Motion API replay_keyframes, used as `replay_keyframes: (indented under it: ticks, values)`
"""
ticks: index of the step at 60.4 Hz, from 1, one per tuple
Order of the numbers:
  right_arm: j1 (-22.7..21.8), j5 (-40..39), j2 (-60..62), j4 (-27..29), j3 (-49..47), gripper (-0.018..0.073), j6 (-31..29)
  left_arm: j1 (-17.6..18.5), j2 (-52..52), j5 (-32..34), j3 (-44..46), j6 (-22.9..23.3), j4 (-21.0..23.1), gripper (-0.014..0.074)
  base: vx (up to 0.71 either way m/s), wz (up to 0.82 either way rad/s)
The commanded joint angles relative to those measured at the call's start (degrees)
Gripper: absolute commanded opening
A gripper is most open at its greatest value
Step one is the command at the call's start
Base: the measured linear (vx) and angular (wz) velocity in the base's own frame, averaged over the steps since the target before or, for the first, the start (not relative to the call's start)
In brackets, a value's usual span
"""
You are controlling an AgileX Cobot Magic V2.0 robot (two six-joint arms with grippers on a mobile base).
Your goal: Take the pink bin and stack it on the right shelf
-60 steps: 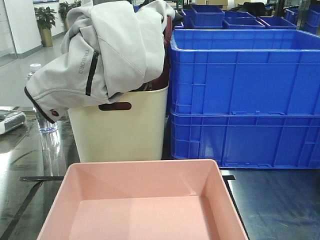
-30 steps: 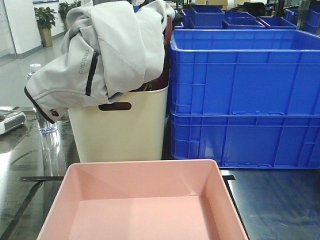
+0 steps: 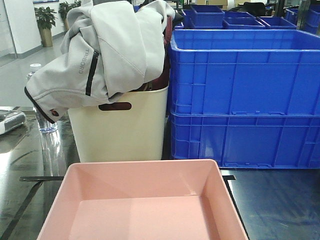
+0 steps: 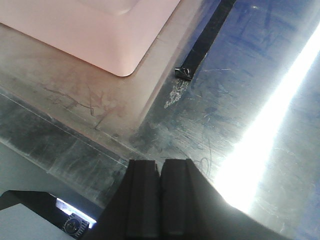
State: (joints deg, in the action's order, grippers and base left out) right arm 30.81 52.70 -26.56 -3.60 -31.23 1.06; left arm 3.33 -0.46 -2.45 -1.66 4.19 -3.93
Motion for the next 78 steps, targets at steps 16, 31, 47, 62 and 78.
replay_keyframes:
  ticks: [16, 31, 47, 62, 78]
  values:
    - [-1.80, -5.23, 1.29, -3.57, -0.41, -0.0009, -1.91, 0.01, -1.13, 4.57, -0.87, 0.05, 0.44, -0.0006, 0.00, 0.00]
    - [-23.90, -34.56, 14.62, -3.35, 16.41, -0.0009, -1.80, 0.01, -1.13, 4.57, -0.87, 0.05, 0.44, -0.0006, 0.00, 0.00]
    - [-30.69, -51.76, 22.87, -3.18, 27.05, -0.0009, 1.38, 0.01, -1.13, 4.57, -0.87, 0.05, 0.44, -0.0006, 0.00, 0.00]
    - [-28.34, -60.10, 27.99, -1.52, 33.07, -0.0009, 2.32, 0.01, -1.13, 4.57, -0.87, 0.05, 0.44, -0.0006, 0.00, 0.00]
    - [-26.86, -57.21, 27.99, -0.38, 33.07, -0.0009, 1.12, 0.01, -1.13, 4.57, -0.87, 0.05, 0.44, -0.0006, 0.00, 0.00]
